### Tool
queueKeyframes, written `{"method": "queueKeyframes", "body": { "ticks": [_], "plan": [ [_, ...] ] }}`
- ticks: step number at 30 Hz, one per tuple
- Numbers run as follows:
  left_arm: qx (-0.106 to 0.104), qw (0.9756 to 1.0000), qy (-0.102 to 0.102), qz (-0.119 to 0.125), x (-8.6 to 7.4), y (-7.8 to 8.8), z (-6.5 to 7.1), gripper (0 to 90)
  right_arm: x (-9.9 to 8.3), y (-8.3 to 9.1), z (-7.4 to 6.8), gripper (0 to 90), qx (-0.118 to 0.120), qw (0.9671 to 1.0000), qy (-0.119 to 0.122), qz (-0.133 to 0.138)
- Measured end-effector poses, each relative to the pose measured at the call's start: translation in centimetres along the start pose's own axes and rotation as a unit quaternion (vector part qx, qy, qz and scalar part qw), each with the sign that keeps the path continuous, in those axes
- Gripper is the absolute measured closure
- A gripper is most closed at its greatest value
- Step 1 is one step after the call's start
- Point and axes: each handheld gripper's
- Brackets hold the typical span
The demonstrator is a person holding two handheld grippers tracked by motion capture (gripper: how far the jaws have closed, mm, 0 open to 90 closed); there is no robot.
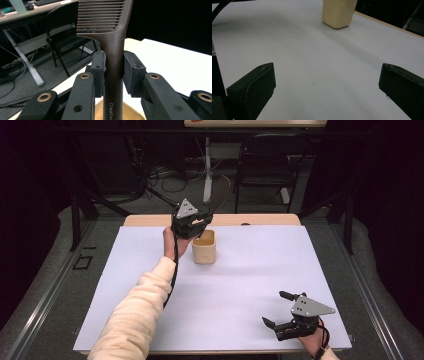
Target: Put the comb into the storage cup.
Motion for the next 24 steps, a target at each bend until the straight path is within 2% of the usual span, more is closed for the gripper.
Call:
{"method": "queueKeyframes", "body": {
  "ticks": [12, 24],
  "plan": [
    [-0.009, 0.9999, 0.012, 0.008, -0.5, -0.4, -0.3, 72.2, 0.0, 0.0, 0.0, 0.4, 0.001, 1.0, 0.0, 0.001],
    [-0.016, 0.9996, 0.022, 0.003, -1.2, -0.8, -0.5, 72.2, 0.0, 0.0, 0.0, 0.4, 0.001, 1.0, -0.001, 0.001]
  ]
}}
Point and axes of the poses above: each handheld gripper's, and its own axes: y roughly backward along the jaws, x roughly out of its top, z roughly to its right, and after that the axes turned 8 degrees about z, right-handed
